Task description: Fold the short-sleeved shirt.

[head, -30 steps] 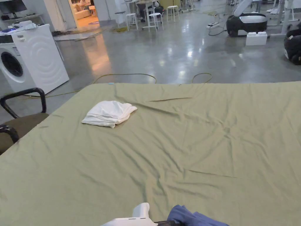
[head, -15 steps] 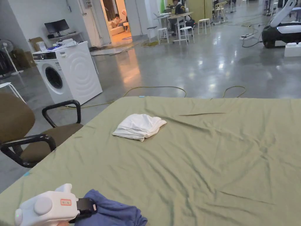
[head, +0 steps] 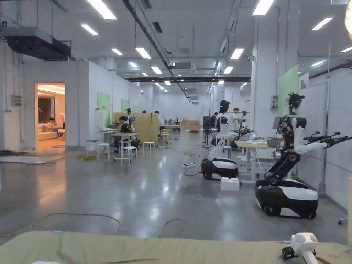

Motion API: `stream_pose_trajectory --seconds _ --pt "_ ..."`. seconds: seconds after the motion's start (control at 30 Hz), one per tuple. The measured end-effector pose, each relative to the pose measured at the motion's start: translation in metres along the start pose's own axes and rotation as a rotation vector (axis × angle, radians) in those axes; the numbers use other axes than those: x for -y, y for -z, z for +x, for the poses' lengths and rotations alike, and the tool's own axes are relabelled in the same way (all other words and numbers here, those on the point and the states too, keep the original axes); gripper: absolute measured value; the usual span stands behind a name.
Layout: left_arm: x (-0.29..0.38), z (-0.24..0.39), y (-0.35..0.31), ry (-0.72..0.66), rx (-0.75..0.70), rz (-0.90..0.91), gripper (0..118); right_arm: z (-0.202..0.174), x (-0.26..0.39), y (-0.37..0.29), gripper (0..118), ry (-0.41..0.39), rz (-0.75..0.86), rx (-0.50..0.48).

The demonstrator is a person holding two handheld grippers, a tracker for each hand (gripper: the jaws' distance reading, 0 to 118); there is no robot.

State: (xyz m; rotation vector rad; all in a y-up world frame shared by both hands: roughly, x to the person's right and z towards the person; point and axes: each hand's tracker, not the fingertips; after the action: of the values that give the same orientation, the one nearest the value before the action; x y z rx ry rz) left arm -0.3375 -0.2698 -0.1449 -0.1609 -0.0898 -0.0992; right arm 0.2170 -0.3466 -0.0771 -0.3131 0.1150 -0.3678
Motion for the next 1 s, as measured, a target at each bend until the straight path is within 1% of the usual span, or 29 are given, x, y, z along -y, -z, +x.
stream_pose_trajectory --seconds 0.03,0.1,0.17,0.2,0.27,0.33,0.37,0.4,0.43,0.47,0.5,0.53,0.57,0.6,0.7,0.87,1.0 --pt "-0.009 0.020 -0.022 0.029 0.037 0.097 77 -0.007 -0.009 -0.009 0 -0.029 0.052 -0.007" --pt "-0.023 0.055 -0.045 0.024 0.036 0.186 77 -0.023 -0.022 -0.023 0 -0.083 0.101 -0.015" --pt "-0.031 0.089 -0.059 0.026 -0.039 0.235 77 -0.038 -0.033 -0.035 0 -0.138 0.108 -0.025" --pt "-0.033 0.104 -0.066 0.055 -0.072 0.278 76 -0.046 -0.036 -0.044 0 -0.180 0.122 -0.037" --pt "-0.034 0.122 -0.078 0.080 0.006 0.294 75 -0.058 -0.036 -0.060 0 -0.252 0.187 -0.047" --pt "-0.033 0.138 -0.081 0.062 0.008 0.261 67 -0.068 -0.035 -0.076 0 -0.288 0.237 -0.023" --pt "-0.031 0.144 -0.083 0.058 0.026 0.228 57 -0.071 -0.034 -0.082 0 -0.304 0.259 0.000" --pt "-0.029 0.147 -0.085 0.052 0.038 0.204 32 -0.072 -0.031 -0.086 0 -0.321 0.273 0.033" --pt "-0.025 0.148 -0.085 0.055 0.039 0.192 15 -0.073 -0.030 -0.089 0 -0.333 0.275 0.061" --pt "-0.022 0.150 -0.089 0.053 0.029 0.186 12 -0.074 -0.027 -0.092 0 -0.340 0.260 0.087" --pt "-0.018 0.147 -0.093 0.042 0.039 0.186 8 -0.073 -0.025 -0.093 0 -0.343 0.244 0.088" --pt "-0.016 0.141 -0.097 0.006 0.114 0.195 1 -0.071 -0.022 -0.094 0 -0.344 0.236 0.083" --pt "-0.015 0.138 -0.099 -0.042 0.171 0.202 0 -0.070 -0.019 -0.095 0 -0.342 0.232 0.079" --pt "-0.015 0.137 -0.101 -0.079 0.173 0.206 0 -0.069 -0.017 -0.095 0 -0.335 0.228 0.075" --pt "-0.016 0.134 -0.107 -0.062 0.139 0.205 0 -0.072 -0.015 -0.097 0 -0.319 0.233 0.083" --pt "-0.022 0.130 -0.113 -0.077 0.130 0.219 0 -0.080 -0.019 -0.099 0 -0.338 0.279 0.080" --pt "-0.026 0.132 -0.116 -0.038 0.112 0.225 0 -0.080 -0.021 -0.100 0 -0.340 0.280 0.094"
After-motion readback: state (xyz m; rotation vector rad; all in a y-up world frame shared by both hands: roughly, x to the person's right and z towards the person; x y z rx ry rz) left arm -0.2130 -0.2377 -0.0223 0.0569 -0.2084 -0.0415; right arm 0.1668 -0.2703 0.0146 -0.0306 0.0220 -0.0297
